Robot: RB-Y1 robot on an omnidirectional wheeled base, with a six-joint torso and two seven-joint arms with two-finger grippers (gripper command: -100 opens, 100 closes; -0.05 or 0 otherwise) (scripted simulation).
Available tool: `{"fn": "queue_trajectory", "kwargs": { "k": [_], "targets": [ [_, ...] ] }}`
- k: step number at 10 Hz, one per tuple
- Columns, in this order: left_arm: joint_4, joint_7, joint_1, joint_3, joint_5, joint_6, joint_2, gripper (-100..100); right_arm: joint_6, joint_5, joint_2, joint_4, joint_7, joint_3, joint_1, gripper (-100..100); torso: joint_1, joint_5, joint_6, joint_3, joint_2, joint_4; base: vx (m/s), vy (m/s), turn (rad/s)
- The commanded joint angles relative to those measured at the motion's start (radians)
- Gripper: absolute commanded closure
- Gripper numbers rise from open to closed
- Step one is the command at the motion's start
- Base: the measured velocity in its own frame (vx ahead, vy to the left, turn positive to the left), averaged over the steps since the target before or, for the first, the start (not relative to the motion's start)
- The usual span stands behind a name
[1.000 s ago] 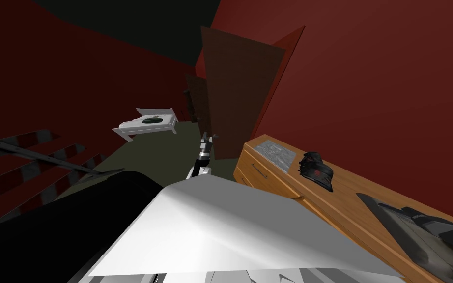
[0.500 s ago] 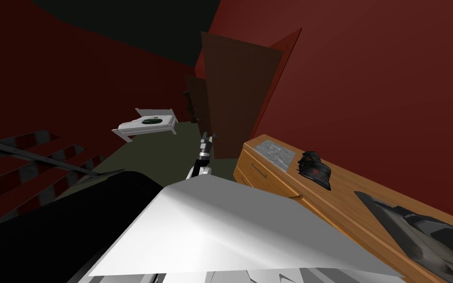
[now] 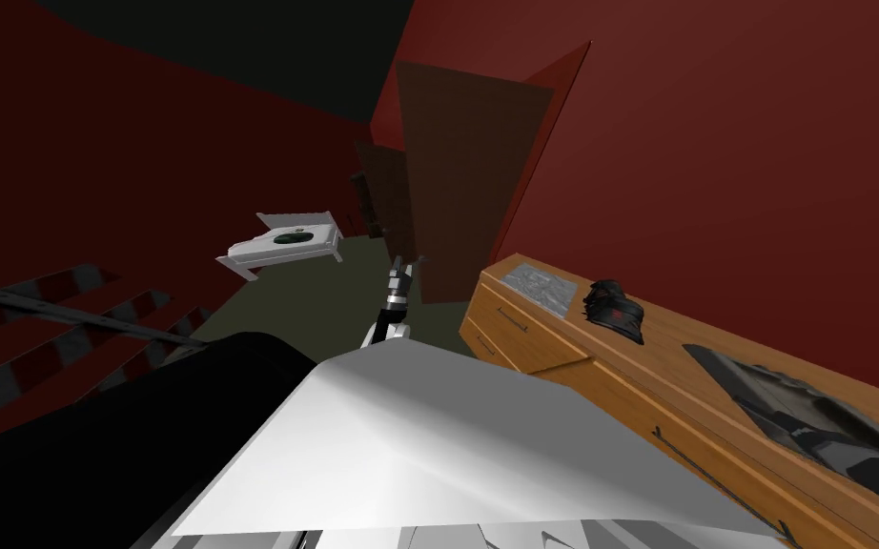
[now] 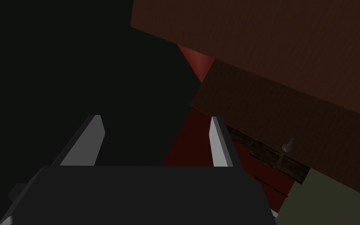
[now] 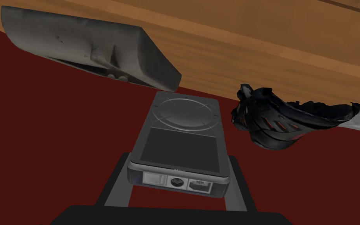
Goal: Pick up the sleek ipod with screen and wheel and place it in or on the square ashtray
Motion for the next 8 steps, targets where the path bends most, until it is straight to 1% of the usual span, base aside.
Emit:
{"fn": "queue_trajectory", "kwargs": {
  "k": [1,2,3,5,7,8],
  "targets": [
    [0.0,0.0,0.0,0.0,0.0,0.0,0.0,0,0.005,0.024,0.006,0.009,0.014,0.008,0.0,100,0.0,0.0,0.0,0.0,0.0,0.0,-0.228,0.22,-0.084],
    [0.0,0.0,0.0,0.0,0.0,0.0,0.0,0,0.005,0.041,0.012,0.017,0.022,0.011,-0.003,100,0.002,0.001,0.0,0.0,0.001,0.0,-0.223,0.15,-0.095],
    [0.0,0.0,0.0,0.0,0.0,0.0,0.0,0,0.006,0.06,0.018,0.027,0.031,0.013,-0.008,100,-0.001,0.001,0.0,0.0,0.0,0.0,-0.222,0.108,-0.085],
    [0.0,0.0,0.0,0.0,0.0,0.0,0.0,0,0.005,0.1,0.034,0.053,0.05,0.015,-0.029,100,-0.006,0.0,0.0,-0.001,-0.001,-0.001,-0.224,0.08,-0.061],
    [0.0,0.0,0.0,0.0,0.0,0.0,0.0,0,0.004,0.142,0.055,0.088,0.07,0.015,-0.062,100,-0.007,0.0,0.001,-0.002,-0.002,-0.001,-0.189,0.046,-0.052],
    [0.0,0.0,0.0,0.0,0.0,0.0,0.0,0,0.004,0.164,0.066,0.11,0.081,0.014,-0.083,100,-0.01,0.0,0.001,-0.003,-0.004,-0.001,-0.163,-0.028,-0.041]
  ]
}}
